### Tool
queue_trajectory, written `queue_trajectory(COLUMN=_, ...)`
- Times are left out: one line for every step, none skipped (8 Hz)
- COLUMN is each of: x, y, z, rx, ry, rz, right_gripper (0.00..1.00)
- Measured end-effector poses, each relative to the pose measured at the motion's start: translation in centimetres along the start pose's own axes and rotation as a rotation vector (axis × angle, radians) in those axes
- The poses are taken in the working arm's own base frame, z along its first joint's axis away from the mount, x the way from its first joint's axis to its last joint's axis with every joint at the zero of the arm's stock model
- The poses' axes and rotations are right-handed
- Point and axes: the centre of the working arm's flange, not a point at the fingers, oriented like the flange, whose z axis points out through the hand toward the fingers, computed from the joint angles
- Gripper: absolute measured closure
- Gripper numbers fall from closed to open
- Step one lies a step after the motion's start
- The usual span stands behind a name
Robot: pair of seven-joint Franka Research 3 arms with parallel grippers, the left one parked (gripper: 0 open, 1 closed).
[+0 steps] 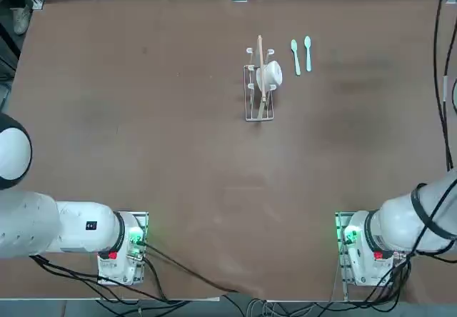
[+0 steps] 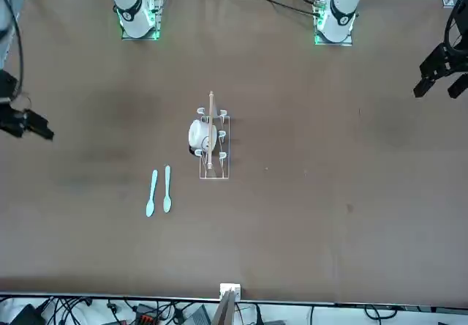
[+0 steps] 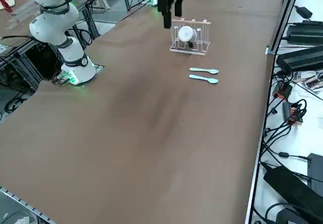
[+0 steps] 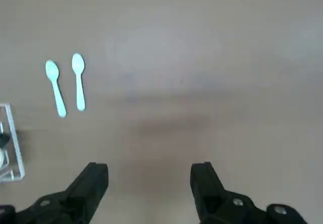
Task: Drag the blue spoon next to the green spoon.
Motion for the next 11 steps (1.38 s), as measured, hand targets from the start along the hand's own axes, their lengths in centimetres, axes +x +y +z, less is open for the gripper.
queue_trajectory(x=-1.1, y=0.1, z=-1.2, rx=-0.002, ry=-0.006, rz=0.003, right_gripper=0.00)
queue_trajectory(x=-1.9, y=0.6, z=-1.5, rx=0.012, ry=0.000, rz=0.015, right_gripper=0.00)
queue_trajectory(x=-2.5, y=1.2, z=-0.8, rx=0.035, ry=0.034, rz=0.029, right_gripper=0.00)
queue_trajectory(x=-3.0, y=1.6, z=0.6, rx=0.054, ry=0.069, rz=0.046, right_gripper=0.00)
queue_trajectory(x=-3.9, y=1.7, z=1.7, rx=0.066, ry=0.078, rz=0.059, right_gripper=0.00)
queue_trajectory(x=-4.8, y=1.6, z=2.0, rx=0.073, ry=0.073, rz=0.073, right_gripper=0.00)
queue_trajectory(x=-5.4, y=1.5, z=1.8, rx=0.076, ry=0.069, rz=0.106, right_gripper=0.00)
queue_trajectory(x=-5.7, y=1.4, z=1.6, rx=0.077, ry=0.062, rz=0.142, right_gripper=0.00)
queue_trajectory(x=-5.9, y=1.3, z=1.6, rx=0.078, ry=0.059, rz=0.162, right_gripper=0.00)
queue_trajectory(x=-5.9, y=1.2, z=1.6, rx=0.078, ry=0.055, rz=0.166, right_gripper=0.00)
queue_trajectory(x=-5.9, y=1.2, z=1.7, rx=0.078, ry=0.052, rz=0.168, right_gripper=0.00)
